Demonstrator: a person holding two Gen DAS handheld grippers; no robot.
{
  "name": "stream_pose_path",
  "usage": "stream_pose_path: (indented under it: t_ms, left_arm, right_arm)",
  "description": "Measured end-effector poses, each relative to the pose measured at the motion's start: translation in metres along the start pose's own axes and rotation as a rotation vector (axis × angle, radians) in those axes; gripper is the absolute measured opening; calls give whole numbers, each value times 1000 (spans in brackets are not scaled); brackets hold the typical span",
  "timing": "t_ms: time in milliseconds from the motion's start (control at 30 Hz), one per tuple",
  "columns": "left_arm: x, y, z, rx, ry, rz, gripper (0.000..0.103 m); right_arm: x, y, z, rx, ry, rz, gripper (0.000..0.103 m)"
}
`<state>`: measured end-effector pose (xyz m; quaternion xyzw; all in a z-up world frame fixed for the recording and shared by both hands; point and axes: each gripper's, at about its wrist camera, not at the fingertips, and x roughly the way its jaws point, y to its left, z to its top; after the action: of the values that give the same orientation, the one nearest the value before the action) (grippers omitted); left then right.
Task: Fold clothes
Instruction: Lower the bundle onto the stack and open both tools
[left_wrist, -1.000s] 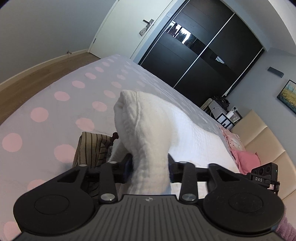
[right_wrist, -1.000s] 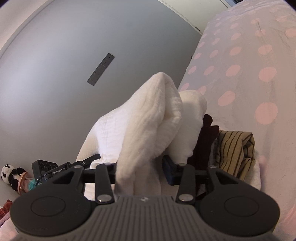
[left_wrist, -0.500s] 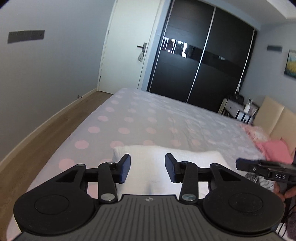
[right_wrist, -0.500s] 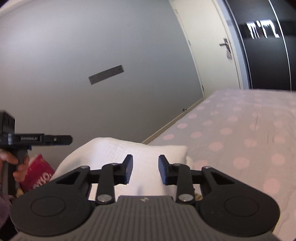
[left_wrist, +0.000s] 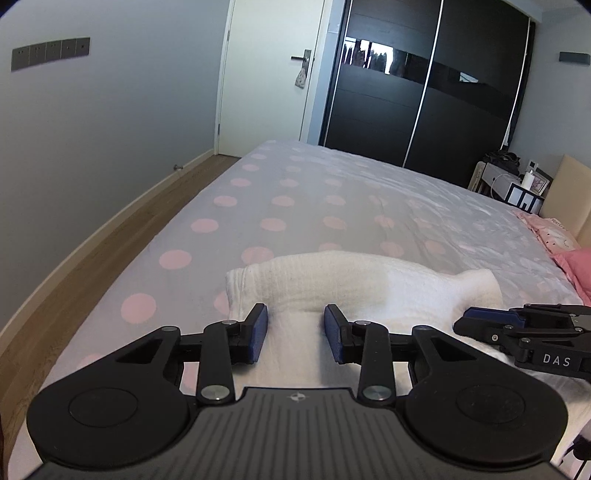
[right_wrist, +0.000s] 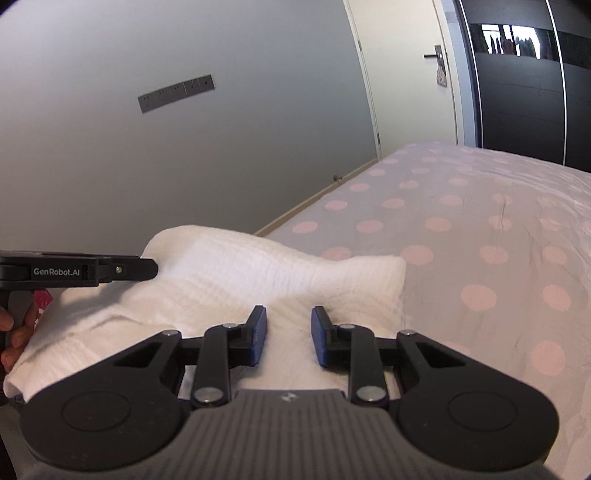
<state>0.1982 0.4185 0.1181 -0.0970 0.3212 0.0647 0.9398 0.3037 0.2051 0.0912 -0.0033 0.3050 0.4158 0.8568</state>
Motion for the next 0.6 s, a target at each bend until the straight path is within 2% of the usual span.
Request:
stream_pose_path:
  t_ms: [167,433,533,567,600]
  left_arm:
    - [8,4,-3,-29,-4,-14,32]
    - [-9,-11,-3,23,-12,13,32]
    - [-20,-17,-3,50,-24,29,33]
    - [-25,-19,-1,53,-29,29,34]
    - [-30,-21,0,54,-36,28,39]
  right_arm:
    - [18,-12,-7,30,24,4,29]
    - [3,-8,-10,17,32,7,29]
    - [-4,2,-8,-35,23,-10,31]
    - [-7,5,-7,-47,20,-12,31]
    - [-11,7,-5,-47,13,-8,32]
